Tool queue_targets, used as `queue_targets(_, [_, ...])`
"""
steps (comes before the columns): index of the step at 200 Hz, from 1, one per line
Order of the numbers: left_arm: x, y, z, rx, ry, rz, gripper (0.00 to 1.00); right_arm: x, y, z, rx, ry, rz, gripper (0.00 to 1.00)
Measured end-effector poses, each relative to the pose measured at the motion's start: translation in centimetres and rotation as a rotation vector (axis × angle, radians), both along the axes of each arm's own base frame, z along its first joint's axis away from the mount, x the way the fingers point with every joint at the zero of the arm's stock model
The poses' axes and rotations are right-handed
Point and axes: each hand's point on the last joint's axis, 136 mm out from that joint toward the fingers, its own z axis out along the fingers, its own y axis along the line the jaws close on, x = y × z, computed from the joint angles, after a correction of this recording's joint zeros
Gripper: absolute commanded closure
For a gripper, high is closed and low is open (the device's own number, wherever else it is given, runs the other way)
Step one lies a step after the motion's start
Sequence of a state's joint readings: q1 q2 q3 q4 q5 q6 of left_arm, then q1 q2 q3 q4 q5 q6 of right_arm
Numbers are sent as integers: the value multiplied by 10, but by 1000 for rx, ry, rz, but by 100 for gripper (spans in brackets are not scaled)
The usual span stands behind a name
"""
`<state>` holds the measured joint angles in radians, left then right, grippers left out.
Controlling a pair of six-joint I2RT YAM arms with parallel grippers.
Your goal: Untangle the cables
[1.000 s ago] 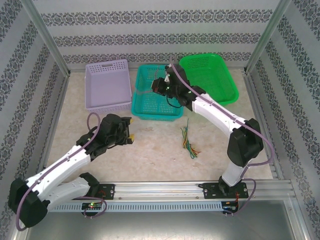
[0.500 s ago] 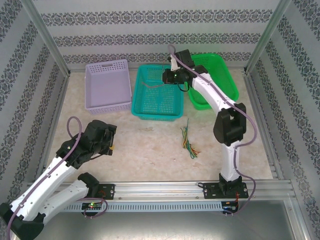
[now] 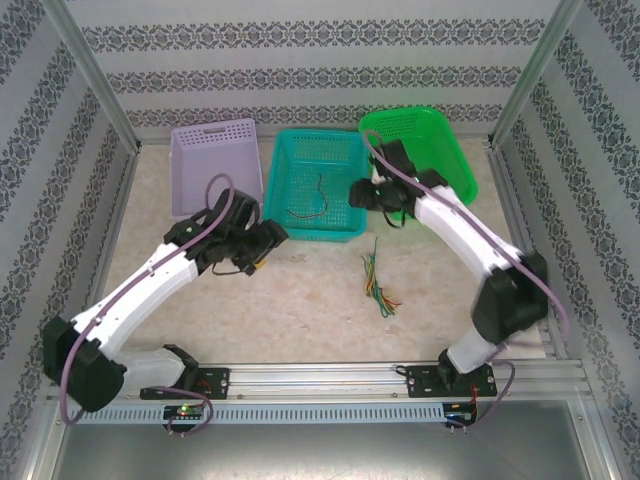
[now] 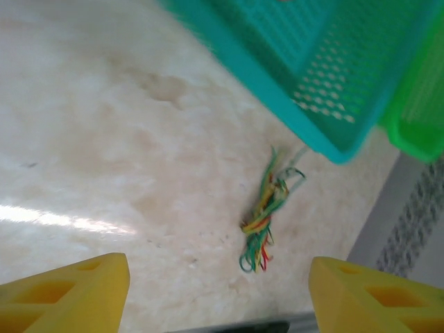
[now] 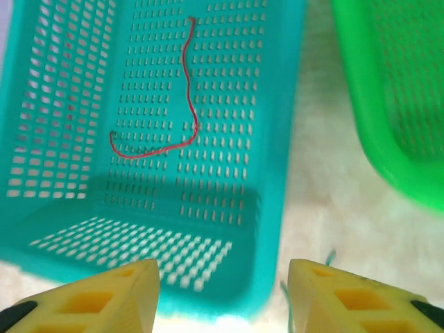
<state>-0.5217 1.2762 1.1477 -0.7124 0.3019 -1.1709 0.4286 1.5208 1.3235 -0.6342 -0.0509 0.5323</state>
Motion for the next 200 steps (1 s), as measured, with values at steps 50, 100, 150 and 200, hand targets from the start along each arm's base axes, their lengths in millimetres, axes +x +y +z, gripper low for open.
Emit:
queue_targets(50, [11,-52,2,-5,-71,-316,39,-122,-19,-103,-4,276,-113,43])
queue_targets(100, [-3,-81,-28,6,-17,-432,40,-137,-29,-147,-88,377,-139,44])
queue_targets(150, [-8,-86,-27,7,-26,-456,40,-131,-22,-150,-129,372,-92,48])
queue_targets(200, [-10,-83,-19,5,-52,-454,40,-138,-25,-116,-135,277,-43,57])
